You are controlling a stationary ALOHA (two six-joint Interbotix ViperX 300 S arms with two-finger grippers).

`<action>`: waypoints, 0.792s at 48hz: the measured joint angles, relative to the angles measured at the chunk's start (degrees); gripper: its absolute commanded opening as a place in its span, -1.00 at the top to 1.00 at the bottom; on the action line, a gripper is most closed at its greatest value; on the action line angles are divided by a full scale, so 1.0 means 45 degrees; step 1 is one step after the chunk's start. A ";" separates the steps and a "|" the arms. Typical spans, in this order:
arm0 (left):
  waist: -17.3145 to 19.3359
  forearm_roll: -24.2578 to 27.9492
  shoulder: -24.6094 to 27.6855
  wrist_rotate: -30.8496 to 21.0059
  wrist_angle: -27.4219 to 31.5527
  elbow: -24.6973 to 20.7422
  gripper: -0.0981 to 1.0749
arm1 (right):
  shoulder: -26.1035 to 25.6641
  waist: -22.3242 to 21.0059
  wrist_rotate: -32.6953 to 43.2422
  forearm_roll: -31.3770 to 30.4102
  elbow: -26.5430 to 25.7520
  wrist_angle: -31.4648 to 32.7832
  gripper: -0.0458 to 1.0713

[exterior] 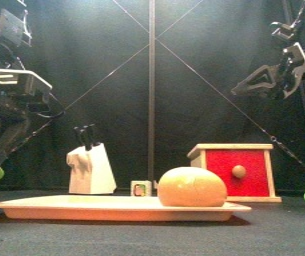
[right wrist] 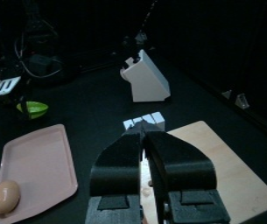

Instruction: Put starfruit on plate

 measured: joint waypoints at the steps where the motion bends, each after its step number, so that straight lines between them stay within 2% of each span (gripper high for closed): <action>1: 0.0000 0.0039 0.0020 0.0000 0.0000 -0.0020 -0.50 | 0.0000 0.0000 0.0000 0.0000 0.0000 0.0000 0.90; 14: 0.0137 0.1328 0.0234 -0.0020 0.0039 -0.1074 -0.50 | 0.0000 0.0000 0.0000 0.0000 0.0000 0.0000 0.90; 29: 0.0273 0.2676 0.1641 -0.0234 -0.0078 -0.3223 -0.50 | 0.0000 0.0000 0.0000 0.0000 0.0000 0.0000 0.90; 38: 0.0352 0.2969 0.2520 -0.0195 -0.0137 -0.4316 -0.50 | 0.0020 0.0000 0.0000 0.0000 0.0000 0.0020 0.90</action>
